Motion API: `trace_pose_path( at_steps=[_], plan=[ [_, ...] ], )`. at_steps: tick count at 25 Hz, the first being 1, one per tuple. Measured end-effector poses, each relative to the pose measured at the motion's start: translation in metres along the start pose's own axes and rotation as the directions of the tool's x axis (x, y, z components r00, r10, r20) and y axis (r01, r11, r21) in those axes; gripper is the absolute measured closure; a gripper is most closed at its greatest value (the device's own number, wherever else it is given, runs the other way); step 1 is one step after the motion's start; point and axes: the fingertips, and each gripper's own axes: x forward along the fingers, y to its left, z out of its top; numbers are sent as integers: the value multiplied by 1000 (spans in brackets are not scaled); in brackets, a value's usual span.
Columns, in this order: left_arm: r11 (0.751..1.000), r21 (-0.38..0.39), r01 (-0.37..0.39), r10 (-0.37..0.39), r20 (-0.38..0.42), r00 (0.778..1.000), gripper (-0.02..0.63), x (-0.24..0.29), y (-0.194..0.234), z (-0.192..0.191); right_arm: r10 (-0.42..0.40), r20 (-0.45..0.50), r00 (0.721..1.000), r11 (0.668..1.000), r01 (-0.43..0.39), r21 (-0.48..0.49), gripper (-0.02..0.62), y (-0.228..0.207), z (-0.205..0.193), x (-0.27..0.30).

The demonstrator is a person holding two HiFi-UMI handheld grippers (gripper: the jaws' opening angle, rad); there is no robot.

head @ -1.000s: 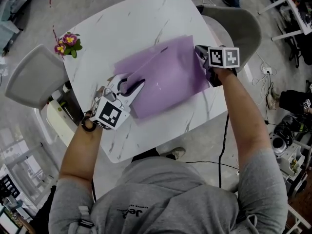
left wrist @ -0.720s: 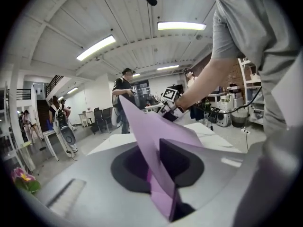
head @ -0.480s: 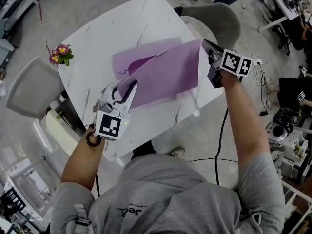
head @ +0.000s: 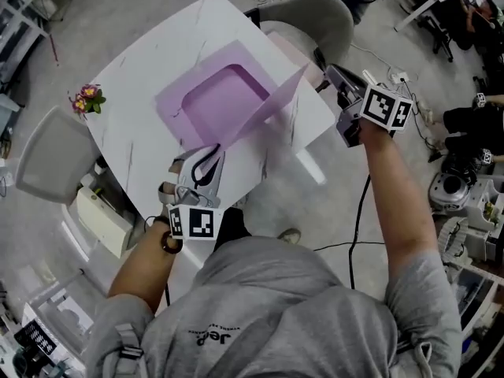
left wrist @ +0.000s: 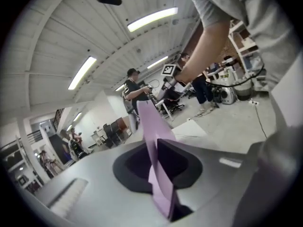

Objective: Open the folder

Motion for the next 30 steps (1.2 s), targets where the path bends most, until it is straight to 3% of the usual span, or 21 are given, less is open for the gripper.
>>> trace_pose_path(
  at_steps=[3,6,9,13,17,21,26,30],
  plan=[
    [991,92,100,-99,-13,995,534,1,-50,12,-5,17,1000,1000,5,9,592,-1,-7,-37],
    [961,179,209,-202,-56,978,538,3,-104,14,-22,33,999,1000,21,22,592,-4,-18,-76],
    [914,252,317,-291,-133,947,534,9,-151,3,-61,47,997,998,60,27,592,-12,-32,-114],
    [832,307,461,-388,-271,881,526,18,-207,-23,-88,45,995,996,86,30,592,-19,-55,-158],
    [737,309,601,-477,-393,786,524,25,-245,-51,-129,62,990,991,127,46,592,-26,-74,-203],
    [662,269,700,-535,-484,692,363,27,-268,-71,-159,79,984,985,152,85,592,-33,-89,-240],
    [572,127,811,-639,-550,537,251,22,-287,-86,-181,75,981,978,172,119,592,-35,-106,-274],
    [522,-29,852,-725,-542,425,181,18,-288,-74,-186,81,979,975,173,142,592,-33,-108,-294]
  ],
)
